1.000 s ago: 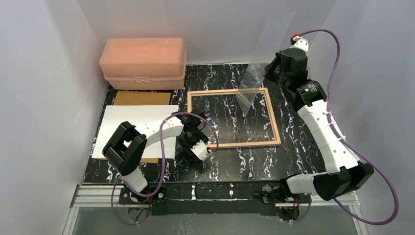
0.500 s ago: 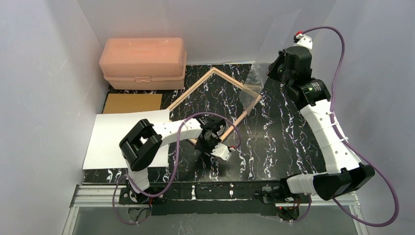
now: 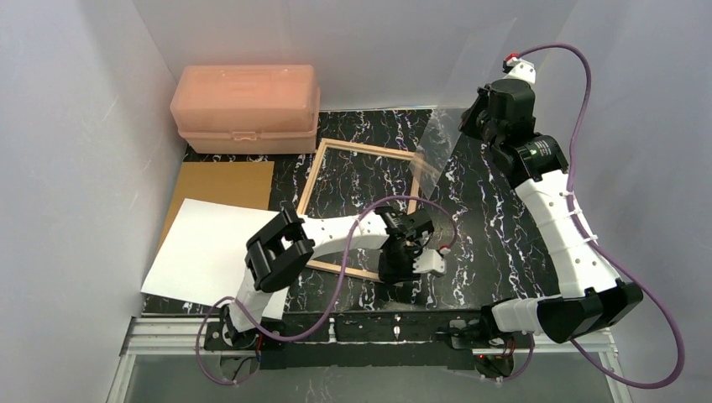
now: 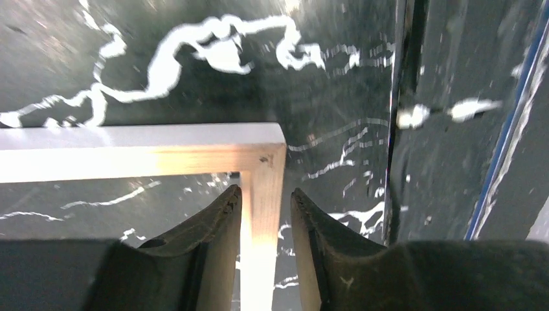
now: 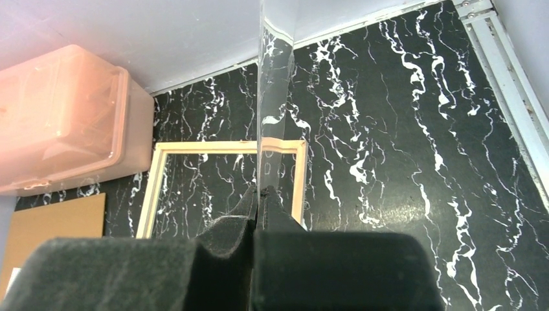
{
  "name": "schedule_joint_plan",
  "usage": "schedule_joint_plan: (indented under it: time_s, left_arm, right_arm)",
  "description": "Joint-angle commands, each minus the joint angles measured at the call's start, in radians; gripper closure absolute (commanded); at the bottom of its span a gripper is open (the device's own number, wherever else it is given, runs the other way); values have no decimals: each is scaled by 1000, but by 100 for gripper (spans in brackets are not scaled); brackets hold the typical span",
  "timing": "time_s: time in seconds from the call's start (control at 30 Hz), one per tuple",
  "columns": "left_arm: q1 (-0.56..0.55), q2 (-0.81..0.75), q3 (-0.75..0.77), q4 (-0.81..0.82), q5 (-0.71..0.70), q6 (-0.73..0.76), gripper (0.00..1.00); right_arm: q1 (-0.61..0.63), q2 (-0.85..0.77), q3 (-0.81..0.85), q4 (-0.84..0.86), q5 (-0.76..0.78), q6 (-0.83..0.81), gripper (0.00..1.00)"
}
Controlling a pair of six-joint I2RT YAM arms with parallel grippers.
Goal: Put the photo into the frame
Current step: Adjust the photo frame at the center of the board.
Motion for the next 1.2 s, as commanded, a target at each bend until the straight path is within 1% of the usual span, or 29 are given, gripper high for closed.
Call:
schedule_joint_plan:
  time_s: [0.0, 0.07, 0.2, 0.23, 0.27, 0.37, 0.43, 0.57, 0.67, 0.73, 0.83, 0.93, 1.17]
  left_arm:
    - [2, 2, 113, -25, 25, -81, 63]
    - [22, -39, 136, -64, 37, -89, 55]
    - [110, -200, 98, -129, 33, -107, 37]
    - [141, -238, 91, -151, 25, -115, 34]
    - [186, -272, 89, -171, 21, -125, 34]
    - [362, -338, 93, -211, 29, -152, 34]
    - [486, -342, 92, -211, 0, -154, 35]
    - [714, -256, 118, -192, 4, -193, 40]
    - [813, -162, 152, -195, 6, -225, 42]
    - [851, -117, 163, -188, 10, -249, 43]
    - [873, -78, 149, -145, 5, -301, 45]
    - [881, -50, 109, -94, -65, -308, 50]
    - [885, -22, 33, 2, -66, -318, 57]
  right_arm:
    - [-7, -20, 52, 33, 32, -42, 99]
    - [-8, -21, 65, 23, 40, -55, 99]
    - [-9, -23, 76, 21, 32, -60, 99]
    - [-9, -24, 76, 22, 26, -59, 99]
    - [-9, -26, 74, 20, 23, -59, 99]
    - [-8, -35, 60, 21, 5, -55, 99]
    - [-9, -42, 51, 21, -11, -49, 99]
    - [-9, -46, 47, 13, -54, -38, 99]
    - [-9, -37, 66, -6, -86, -36, 99]
    - [-9, -28, 86, -25, -97, -36, 99]
    - [-9, -24, 101, -36, -107, -36, 99]
    - [-9, -29, 98, -33, -120, -33, 99]
    - [-10, -47, 73, -29, -150, -30, 99]
